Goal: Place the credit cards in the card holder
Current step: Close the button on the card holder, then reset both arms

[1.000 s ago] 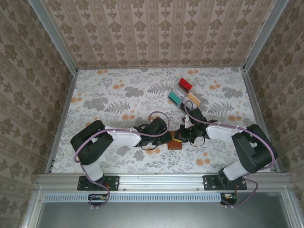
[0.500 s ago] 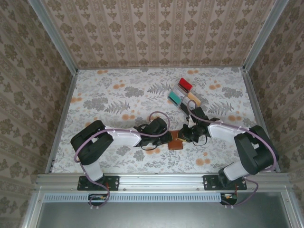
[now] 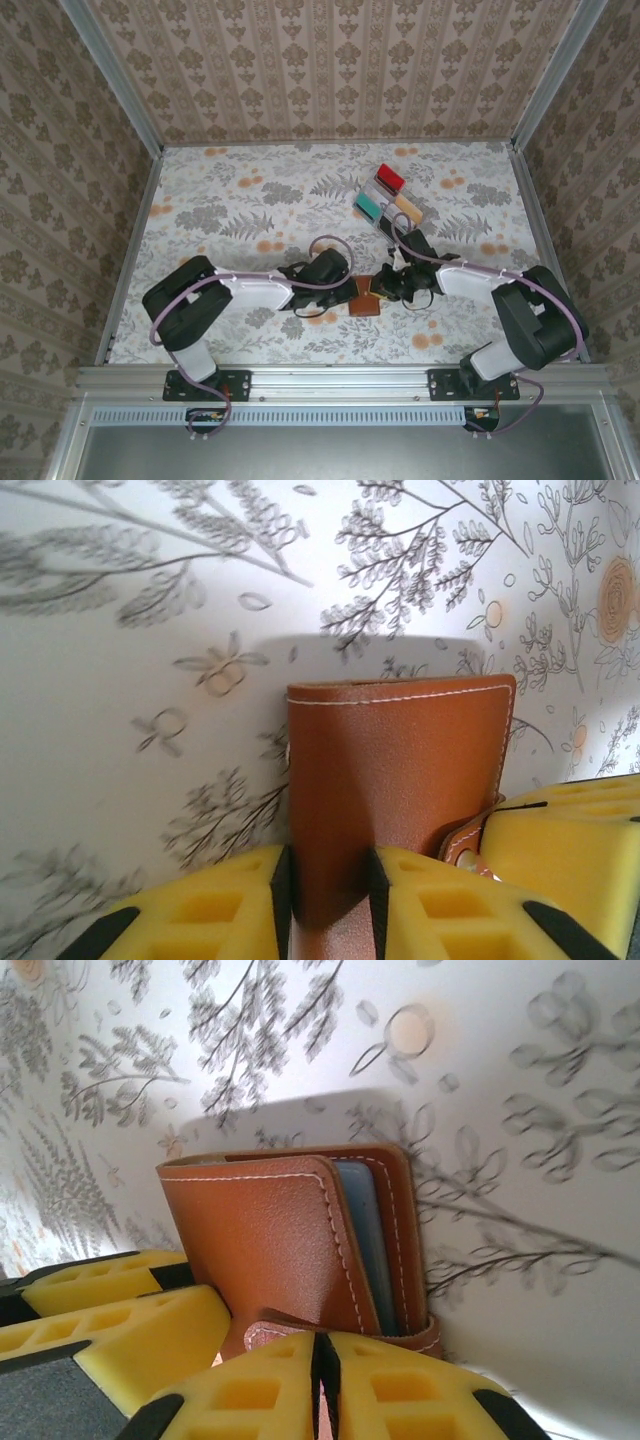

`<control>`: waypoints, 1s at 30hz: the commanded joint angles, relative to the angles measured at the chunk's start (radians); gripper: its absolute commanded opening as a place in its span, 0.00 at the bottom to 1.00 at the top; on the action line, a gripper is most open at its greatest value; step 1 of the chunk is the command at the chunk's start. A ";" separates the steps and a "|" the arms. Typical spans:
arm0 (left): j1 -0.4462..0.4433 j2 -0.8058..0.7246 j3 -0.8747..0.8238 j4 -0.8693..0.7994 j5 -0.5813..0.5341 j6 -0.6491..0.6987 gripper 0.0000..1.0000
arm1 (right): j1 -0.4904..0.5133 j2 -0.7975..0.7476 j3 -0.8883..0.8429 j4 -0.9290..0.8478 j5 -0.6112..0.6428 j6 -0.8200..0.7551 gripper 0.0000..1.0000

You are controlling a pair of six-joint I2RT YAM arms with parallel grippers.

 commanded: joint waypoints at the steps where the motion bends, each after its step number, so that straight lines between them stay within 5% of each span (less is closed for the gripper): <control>1: -0.001 -0.081 -0.060 -0.045 -0.049 -0.006 0.31 | 0.050 -0.025 -0.076 -0.037 0.037 0.084 0.17; 4: 0.000 -0.149 -0.090 -0.049 -0.078 0.007 0.38 | 0.048 -0.169 -0.022 -0.138 0.124 0.053 0.22; 9: 0.001 -0.259 -0.070 -0.164 -0.178 0.076 0.47 | 0.018 -0.465 0.131 -0.458 0.562 -0.099 0.37; 12: 0.009 -0.337 -0.056 -0.266 -0.296 0.131 0.53 | -0.004 -0.623 0.145 -0.502 0.856 -0.236 0.60; 16: 0.053 -0.479 -0.047 -0.408 -0.495 0.260 0.69 | -0.031 -0.738 0.052 -0.298 1.111 -0.553 0.92; 20: 0.170 -0.616 -0.079 -0.461 -0.671 0.429 1.00 | -0.144 -0.676 -0.077 0.032 1.062 -0.747 0.99; 24: 0.390 -0.703 -0.132 -0.408 -0.701 0.615 1.00 | -0.293 -0.462 -0.116 0.227 0.903 -0.691 0.99; 30: 0.638 -0.734 -0.258 -0.117 -0.755 0.925 1.00 | -0.351 -0.170 -0.161 0.645 0.800 -0.764 1.00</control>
